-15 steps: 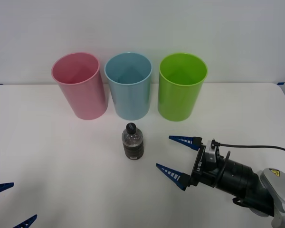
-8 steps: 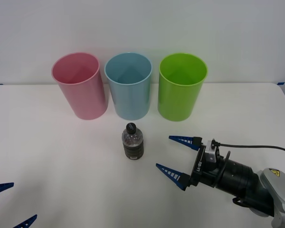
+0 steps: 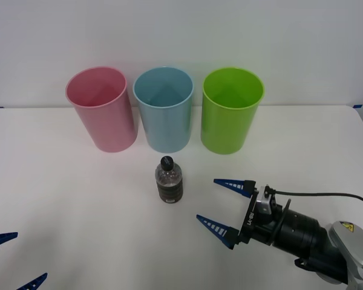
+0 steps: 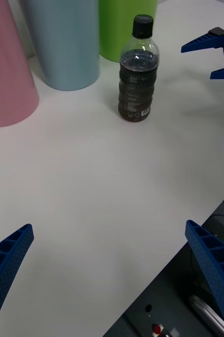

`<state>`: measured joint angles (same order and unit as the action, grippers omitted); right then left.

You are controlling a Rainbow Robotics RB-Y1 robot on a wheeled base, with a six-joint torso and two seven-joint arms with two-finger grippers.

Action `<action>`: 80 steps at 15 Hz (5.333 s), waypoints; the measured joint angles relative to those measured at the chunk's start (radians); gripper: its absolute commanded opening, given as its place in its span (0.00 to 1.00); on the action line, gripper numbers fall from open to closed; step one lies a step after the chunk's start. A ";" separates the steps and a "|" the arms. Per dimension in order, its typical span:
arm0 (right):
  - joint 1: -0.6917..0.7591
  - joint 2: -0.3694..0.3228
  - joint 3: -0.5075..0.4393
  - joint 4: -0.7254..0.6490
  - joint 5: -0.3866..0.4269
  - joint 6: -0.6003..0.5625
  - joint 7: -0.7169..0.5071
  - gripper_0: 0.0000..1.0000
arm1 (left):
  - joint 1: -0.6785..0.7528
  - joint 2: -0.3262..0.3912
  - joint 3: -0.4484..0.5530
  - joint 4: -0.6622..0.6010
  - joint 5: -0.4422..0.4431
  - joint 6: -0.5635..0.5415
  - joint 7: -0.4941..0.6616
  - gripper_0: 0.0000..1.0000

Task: Put cans in the blue bin and PET bottles in the pink bin and trash in the green bin.

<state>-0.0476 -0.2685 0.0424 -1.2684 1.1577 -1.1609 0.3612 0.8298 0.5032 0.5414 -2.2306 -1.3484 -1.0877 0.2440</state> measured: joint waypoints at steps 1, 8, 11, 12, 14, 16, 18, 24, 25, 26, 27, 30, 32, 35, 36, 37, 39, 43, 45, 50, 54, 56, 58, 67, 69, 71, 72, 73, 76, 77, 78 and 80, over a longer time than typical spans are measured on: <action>-0.002 0.000 0.001 0.000 0.001 0.003 0.005 1.00 | 0.000 0.000 0.000 0.000 0.000 0.000 0.000 1.00; -0.027 0.001 0.051 0.000 0.000 0.072 0.005 1.00 | 0.000 0.000 0.000 0.000 0.000 0.000 0.000 1.00; -0.034 0.001 0.094 0.001 -0.007 0.123 0.010 1.00 | 0.000 0.000 0.000 0.000 0.000 0.000 0.000 1.00; -0.039 0.001 0.111 0.001 -0.008 0.134 0.010 1.00 | 0.000 0.000 0.000 0.000 0.000 0.000 0.000 1.00; -0.049 0.001 0.141 0.001 -0.013 0.168 0.009 1.00 | 0.000 0.000 0.000 0.000 0.000 0.000 0.000 1.00; -0.061 0.001 0.169 0.001 -0.023 0.216 0.011 1.00 | 0.000 0.000 0.000 0.000 0.000 0.000 0.000 1.00; -0.070 0.007 0.181 0.001 -0.028 0.250 0.013 1.00 | 0.000 0.000 0.000 0.000 0.000 0.000 0.000 1.00; -0.098 0.023 0.234 0.001 -0.029 0.329 0.013 1.00 | 0.000 0.000 0.000 0.000 0.000 0.000 0.000 1.00; -0.102 0.023 0.240 0.001 -0.029 0.343 0.013 1.00 | 0.000 0.000 0.000 0.000 0.000 0.000 0.000 1.00; -0.107 0.023 0.249 0.001 -0.029 0.357 0.013 1.00 | 0.000 0.000 0.000 0.000 0.000 0.000 0.000 1.00; -0.111 0.023 0.258 0.001 -0.029 0.371 0.012 1.00 | 0.000 0.000 0.000 0.000 0.000 0.000 0.000 1.00; -0.115 0.034 0.270 0.001 -0.028 0.392 0.013 1.00 | 0.000 0.000 0.000 0.000 0.000 0.000 0.000 1.00; -0.115 0.038 0.278 0.001 -0.029 0.406 0.013 1.00 | 0.000 0.000 0.000 0.000 0.000 0.000 0.000 1.00; -0.121 0.052 0.282 0.022 -0.029 0.420 0.010 1.00 | 0.000 0.000 0.000 0.000 0.000 0.000 0.000 1.00; -0.131 0.058 0.282 0.041 -0.030 0.420 0.012 1.00 | 0.000 0.000 0.000 0.000 0.000 0.000 0.000 1.00; -0.141 0.063 0.281 0.061 -0.032 0.418 0.015 1.00 | 0.000 0.000 0.000 0.000 0.000 0.000 0.000 1.00; -0.149 0.072 0.280 0.075 -0.038 0.416 0.017 1.00 | 0.000 0.000 0.000 0.000 0.000 0.000 0.000 1.00; -0.161 0.098 0.268 0.117 -0.041 0.417 0.027 1.00 | 0.000 0.000 0.000 0.000 0.000 0.000 0.000 1.00; -0.164 0.109 0.263 0.134 -0.042 0.416 0.039 1.00 | 0.000 0.000 0.000 0.000 0.000 0.000 0.000 1.00; -0.164 0.140 0.251 0.146 -0.045 0.417 0.054 1.00 | 0.000 0.000 0.000 0.000 0.000 0.000 0.000 1.00; -0.167 0.152 0.250 0.146 -0.043 0.423 0.062 1.00 | 0.000 0.000 0.000 0.000 0.000 0.000 0.000 1.00; -0.169 0.155 0.250 0.146 -0.043 0.429 0.065 1.00 | 0.000 0.000 0.000 0.000 0.000 0.000 0.000 1.00; -0.169 0.156 0.250 0.146 -0.043 0.429 0.065 1.00 | 0.000 0.000 0.000 0.000 0.000 0.000 0.000 1.00; -0.175 0.157 0.246 0.146 -0.049 0.436 0.072 0.00 | 0.000 0.000 0.000 0.000 0.000 0.000 0.000 1.00; -0.176 0.157 0.246 0.146 -0.051 0.439 0.073 0.00 | 0.000 0.000 0.000 0.000 0.000 0.000 0.000 1.00; -0.176 0.157 0.246 0.146 -0.053 0.440 0.076 0.00 | 0.000 0.000 0.000 0.000 0.000 0.000 0.000 1.00; -0.177 0.157 0.246 0.146 -0.053 0.440 0.078 0.00 | 0.000 0.000 0.000 0.000 0.000 0.000 0.000 1.00; -0.178 0.157 0.246 0.146 -0.053 0.440 0.080 0.00 | 0.000 0.000 0.000 0.000 0.000 0.000 0.000 1.00; -0.178 0.157 0.246 0.146 -0.055 0.439 0.087 0.00 | 0.000 0.000 0.000 0.000 0.000 0.000 0.000 1.00; -0.179 0.157 0.246 0.146 -0.056 0.440 0.090 0.00 | 0.000 0.000 0.000 0.000 0.000 0.000 0.000 1.00; -0.179 0.157 0.246 0.146 -0.058 0.439 0.092 0.00 | 0.000 0.000 0.000 0.000 0.000 0.000 0.000 1.00; -0.179 0.157 0.246 0.146 -0.061 0.439 0.095 0.00 | 0.000 0.000 0.000 0.000 0.000 0.000 0.000 1.00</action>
<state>-0.2271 -0.1119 0.2884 -1.1227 1.0971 -0.7219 0.4559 0.8299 0.5031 0.5415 -2.2304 -1.3484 -1.0876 0.2439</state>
